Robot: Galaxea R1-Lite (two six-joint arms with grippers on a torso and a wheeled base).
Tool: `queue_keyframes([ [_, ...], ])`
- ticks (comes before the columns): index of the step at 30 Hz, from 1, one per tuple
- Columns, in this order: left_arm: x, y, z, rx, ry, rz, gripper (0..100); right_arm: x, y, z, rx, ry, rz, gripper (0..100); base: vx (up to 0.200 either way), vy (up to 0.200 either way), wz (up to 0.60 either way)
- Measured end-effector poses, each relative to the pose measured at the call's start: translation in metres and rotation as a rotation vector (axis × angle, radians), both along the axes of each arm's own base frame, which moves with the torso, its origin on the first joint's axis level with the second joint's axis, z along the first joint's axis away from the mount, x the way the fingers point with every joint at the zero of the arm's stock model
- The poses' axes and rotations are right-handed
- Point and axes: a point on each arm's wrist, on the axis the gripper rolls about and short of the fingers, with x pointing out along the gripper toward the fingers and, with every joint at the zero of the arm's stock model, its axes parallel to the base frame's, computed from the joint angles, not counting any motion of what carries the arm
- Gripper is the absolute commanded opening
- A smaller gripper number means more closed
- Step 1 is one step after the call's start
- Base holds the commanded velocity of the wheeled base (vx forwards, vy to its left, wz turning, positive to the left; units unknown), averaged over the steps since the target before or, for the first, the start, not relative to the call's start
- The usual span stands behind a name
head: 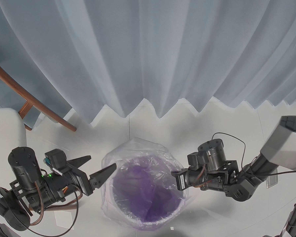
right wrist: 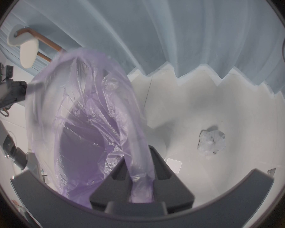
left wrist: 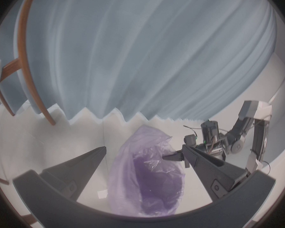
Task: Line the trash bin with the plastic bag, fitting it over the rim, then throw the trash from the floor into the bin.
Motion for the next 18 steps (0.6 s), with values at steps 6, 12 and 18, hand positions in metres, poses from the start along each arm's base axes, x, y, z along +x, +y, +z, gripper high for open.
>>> queue_keyframes([
  [6,-0.006,-0.011,-0.01,0.155,0.026,-0.121,100,-0.029,-0.012,0.014,-0.004,0.003,0.038,0,0.0,0.0,0.0],
  [12,0.009,-0.02,-0.005,0.18,-0.013,-0.134,0,-0.049,-0.008,0.029,0.019,-0.022,0.091,0,0.0,0.0,0.0],
  [18,0.022,-0.023,-0.007,0.182,-0.014,-0.111,0,-0.058,-0.007,0.038,0.034,-0.04,0.113,0,0.0,0.0,0.0],
])
